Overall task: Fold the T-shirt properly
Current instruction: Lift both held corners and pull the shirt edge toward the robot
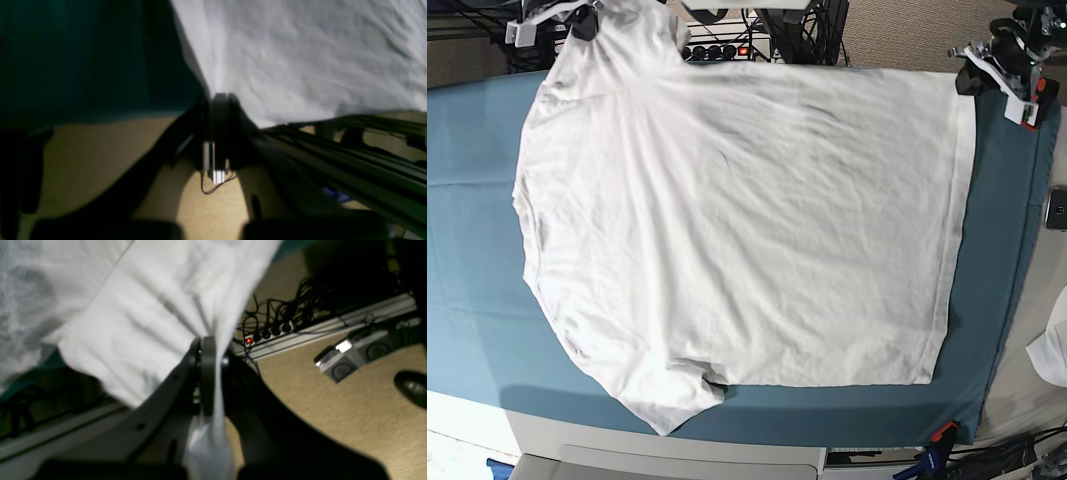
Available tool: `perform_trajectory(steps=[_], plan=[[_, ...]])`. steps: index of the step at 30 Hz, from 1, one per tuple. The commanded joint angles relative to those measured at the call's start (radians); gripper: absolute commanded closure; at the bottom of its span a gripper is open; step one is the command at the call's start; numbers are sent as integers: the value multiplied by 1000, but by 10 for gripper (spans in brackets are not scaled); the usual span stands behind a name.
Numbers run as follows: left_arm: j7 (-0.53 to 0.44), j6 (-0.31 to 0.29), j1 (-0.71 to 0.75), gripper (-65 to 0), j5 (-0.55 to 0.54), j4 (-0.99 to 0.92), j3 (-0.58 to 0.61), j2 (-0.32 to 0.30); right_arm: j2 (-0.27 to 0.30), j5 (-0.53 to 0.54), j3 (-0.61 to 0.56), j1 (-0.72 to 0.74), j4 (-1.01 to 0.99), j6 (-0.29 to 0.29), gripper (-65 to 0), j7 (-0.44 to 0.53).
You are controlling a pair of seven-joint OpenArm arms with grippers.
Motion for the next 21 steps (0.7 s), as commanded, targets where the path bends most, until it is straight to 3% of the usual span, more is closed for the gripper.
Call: perform_trajectory(steps=[1,21], plan=[[-3,-4,6,0,-11,17,-10,-9,8,9,15,-29,13,-1,0,-4],[10,-4,72,0,-10,37,-10,6,10,50,15,-129,13,10,0,-34]])
